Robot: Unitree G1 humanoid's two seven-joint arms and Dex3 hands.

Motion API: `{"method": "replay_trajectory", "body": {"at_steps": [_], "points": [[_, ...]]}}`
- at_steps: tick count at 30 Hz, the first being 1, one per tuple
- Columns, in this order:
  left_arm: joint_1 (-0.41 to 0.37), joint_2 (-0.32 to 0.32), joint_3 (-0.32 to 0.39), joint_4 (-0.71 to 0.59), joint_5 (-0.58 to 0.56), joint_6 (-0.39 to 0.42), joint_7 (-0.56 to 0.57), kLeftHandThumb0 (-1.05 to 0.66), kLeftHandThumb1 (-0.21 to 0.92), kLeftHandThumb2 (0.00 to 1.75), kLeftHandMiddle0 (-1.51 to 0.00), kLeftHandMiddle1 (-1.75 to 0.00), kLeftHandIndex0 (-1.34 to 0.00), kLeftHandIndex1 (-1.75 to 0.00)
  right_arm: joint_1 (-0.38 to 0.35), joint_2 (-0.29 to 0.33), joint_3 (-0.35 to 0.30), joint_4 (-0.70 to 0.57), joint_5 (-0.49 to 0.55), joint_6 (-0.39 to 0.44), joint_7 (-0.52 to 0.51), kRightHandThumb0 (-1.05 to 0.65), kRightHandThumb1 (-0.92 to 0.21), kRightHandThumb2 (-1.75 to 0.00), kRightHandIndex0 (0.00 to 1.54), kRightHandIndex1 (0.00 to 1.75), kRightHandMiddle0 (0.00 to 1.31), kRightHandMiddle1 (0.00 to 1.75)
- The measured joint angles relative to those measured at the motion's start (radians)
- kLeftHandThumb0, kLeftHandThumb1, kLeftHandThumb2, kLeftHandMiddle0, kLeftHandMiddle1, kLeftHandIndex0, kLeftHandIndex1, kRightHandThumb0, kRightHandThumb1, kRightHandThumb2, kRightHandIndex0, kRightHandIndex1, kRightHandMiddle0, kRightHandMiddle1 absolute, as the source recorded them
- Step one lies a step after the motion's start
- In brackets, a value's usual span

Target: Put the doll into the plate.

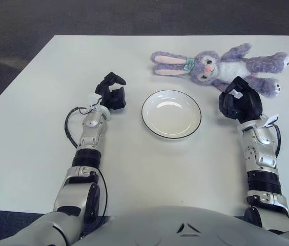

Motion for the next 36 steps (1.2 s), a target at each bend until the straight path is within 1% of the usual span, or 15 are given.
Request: {"method": "replay_trajectory", "body": {"at_steps": [5, 11, 14, 15, 18, 19, 20, 22, 25, 27, 28, 31, 33, 36], "points": [[-0.001, 0.0, 0.0, 0.001, 0.0, -0.002, 0.0, -0.47, 0.35, 1.27, -1.18, -1.75, -0.58, -1.75, -0.001, 0.003, -0.009, 0.003, 0.009, -0.05, 0.004, -0.44, -0.41, -1.18, 1.01, 1.75, 0.53, 1.74], [-0.001, 0.0, 0.0, 0.004, 0.0, -0.004, 0.0, -0.47, 0.35, 1.27, -1.18, -1.75, -0.58, -1.75, -0.003, 0.008, -0.023, 0.005, 0.008, -0.116, -0.013, -0.47, -0.34, -1.28, 0.98, 1.75, 0.58, 1.75], [-0.002, 0.0, 0.0, 0.004, 0.0, -0.003, 0.0, -0.47, 0.36, 1.26, -1.17, -1.75, -0.58, -1.75, -0.003, 0.009, -0.025, 0.005, 0.0, -0.16, -0.038, -0.19, -0.15, -1.5, 0.9, 1.74, 0.59, 1.74], [-0.002, 0.0, 0.0, 0.004, 0.0, -0.003, 0.0, -0.47, 0.36, 1.26, -1.17, -1.75, -0.58, -1.75, -0.003, 0.009, -0.026, 0.005, -0.006, -0.174, -0.048, -0.13, -0.11, -1.54, 0.88, 1.73, 0.58, 1.74], [-0.002, 0.001, 0.0, 0.005, 0.001, -0.003, 0.0, -0.46, 0.36, 1.26, -1.17, -1.75, -0.58, -1.75, -0.003, 0.01, -0.026, 0.002, -0.022, -0.21, -0.081, -0.04, -0.07, -1.57, 0.86, 1.67, 0.58, 1.74], [-0.002, 0.001, 0.0, 0.005, 0.001, -0.003, 0.001, -0.46, 0.36, 1.26, -1.17, -1.75, -0.58, -1.75, -0.003, 0.01, -0.026, -0.002, -0.03, -0.219, -0.092, -0.04, -0.07, -1.57, 0.86, 1.65, 0.58, 1.74], [-0.002, 0.001, 0.0, 0.005, 0.001, -0.003, 0.001, -0.46, 0.36, 1.26, -1.17, -1.75, -0.58, -1.75, -0.003, 0.01, -0.026, -0.005, -0.037, -0.224, -0.102, -0.03, -0.08, -1.53, 0.87, 1.58, 0.57, 1.75], [-0.003, 0.001, 0.0, 0.005, 0.002, -0.006, 0.001, -0.46, 0.36, 1.25, -1.17, -1.75, -0.58, -1.75, 0.002, 0.013, -0.025, -0.02, -0.057, -0.235, -0.132, -0.01, -0.11, -1.47, 0.87, 1.49, 0.56, 1.75], [-0.004, 0.001, -0.001, 0.007, 0.003, -0.009, 0.001, -0.46, 0.37, 1.25, -1.17, -1.75, -0.58, -1.75, 0.01, 0.016, -0.022, -0.041, -0.099, -0.254, -0.179, -0.01, -0.12, -1.45, 0.86, 1.46, 0.55, 1.75], [-0.005, 0.001, -0.001, 0.01, 0.003, -0.009, 0.001, -0.46, 0.37, 1.25, -1.17, -1.75, -0.57, -1.75, 0.013, 0.016, -0.018, -0.05, -0.135, -0.266, -0.213, -0.01, -0.13, -1.44, 0.85, 1.48, 0.54, 1.75], [-0.006, 0.001, -0.002, 0.011, 0.004, -0.01, 0.002, -0.46, 0.37, 1.25, -1.17, -1.75, -0.57, -1.75, 0.014, 0.016, -0.017, -0.052, -0.158, -0.272, -0.231, -0.01, -0.14, -1.47, 0.81, 1.56, 0.53, 1.75], [-0.007, 0.001, -0.002, 0.013, 0.004, -0.011, 0.003, -0.46, 0.37, 1.25, -1.18, -1.75, -0.57, -1.75, 0.015, 0.016, -0.016, -0.052, -0.244, -0.3, -0.308, -0.01, -0.14, -1.5, 0.76, 1.68, 0.51, 1.74], [-0.007, 0.001, -0.003, 0.014, 0.005, -0.012, 0.004, -0.46, 0.37, 1.25, -1.17, -1.75, -0.57, -1.75, 0.015, 0.015, -0.018, -0.052, -0.302, -0.317, -0.361, -0.01, -0.16, -1.49, 0.75, 1.71, 0.49, 1.74], [-0.007, 0.001, -0.004, 0.016, 0.006, -0.014, 0.008, -0.46, 0.37, 1.25, -1.17, -1.75, -0.57, -1.75, 0.015, 0.013, -0.022, -0.053, -0.36, -0.33, -0.418, 0.0, -0.19, -1.45, 0.73, 1.69, 0.47, 1.75]]}}
